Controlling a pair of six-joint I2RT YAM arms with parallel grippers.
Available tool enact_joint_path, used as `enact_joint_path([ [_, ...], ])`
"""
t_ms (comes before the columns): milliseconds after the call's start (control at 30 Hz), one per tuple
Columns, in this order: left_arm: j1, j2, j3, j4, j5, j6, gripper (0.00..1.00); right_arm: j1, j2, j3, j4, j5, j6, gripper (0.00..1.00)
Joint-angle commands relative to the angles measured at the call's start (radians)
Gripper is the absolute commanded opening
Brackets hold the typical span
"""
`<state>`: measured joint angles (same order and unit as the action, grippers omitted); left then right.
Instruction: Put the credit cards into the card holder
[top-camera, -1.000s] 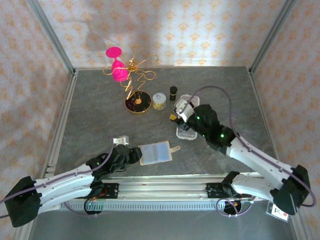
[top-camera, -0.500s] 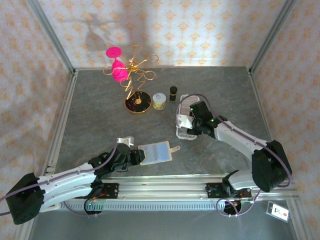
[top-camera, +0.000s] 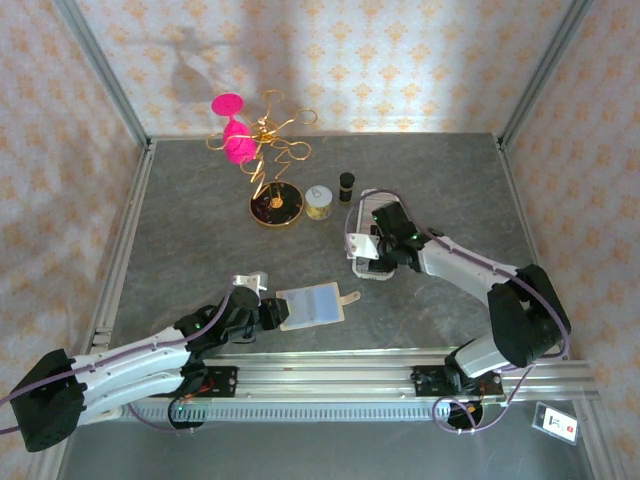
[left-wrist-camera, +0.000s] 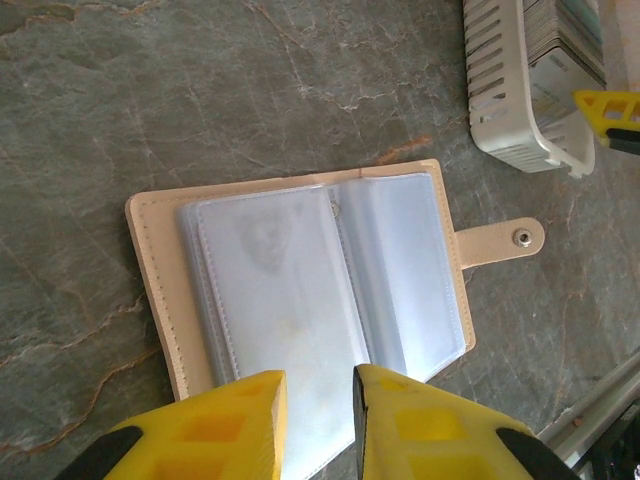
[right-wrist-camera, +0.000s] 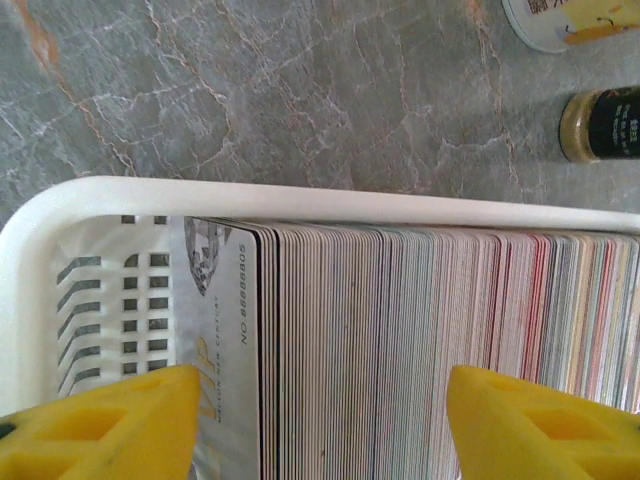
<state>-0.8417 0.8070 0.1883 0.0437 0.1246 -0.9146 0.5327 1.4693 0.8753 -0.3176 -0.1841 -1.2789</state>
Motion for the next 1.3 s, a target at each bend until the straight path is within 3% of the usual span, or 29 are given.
enact_joint_path([
  [0, 0.007, -0.011, 0.0, 0.008, 0.004, 0.001, 0.25, 0.01, 0.017, 0.004, 0.017, 0.005, -0.025, 0.66],
  [233, 0.007, -0.011, -0.002, 0.012, -0.003, -0.006, 0.23, 0.022, 0.036, -0.039, 0.077, 0.091, -0.067, 0.64],
  [633, 0.007, -0.003, -0.008, 0.019, -0.004, -0.01, 0.2, 0.025, -0.011, -0.059, 0.08, 0.122, -0.085, 0.48],
  [1100, 0.007, 0.0, -0.004, 0.009, -0.003, -0.011, 0.19, 0.032, -0.043, -0.05, 0.054, 0.127, -0.082, 0.14],
  [1267, 0.007, -0.003, -0.01, 0.007, 0.0, -0.012, 0.21, 0.034, -0.051, -0.04, 0.042, 0.135, -0.079, 0.1],
])
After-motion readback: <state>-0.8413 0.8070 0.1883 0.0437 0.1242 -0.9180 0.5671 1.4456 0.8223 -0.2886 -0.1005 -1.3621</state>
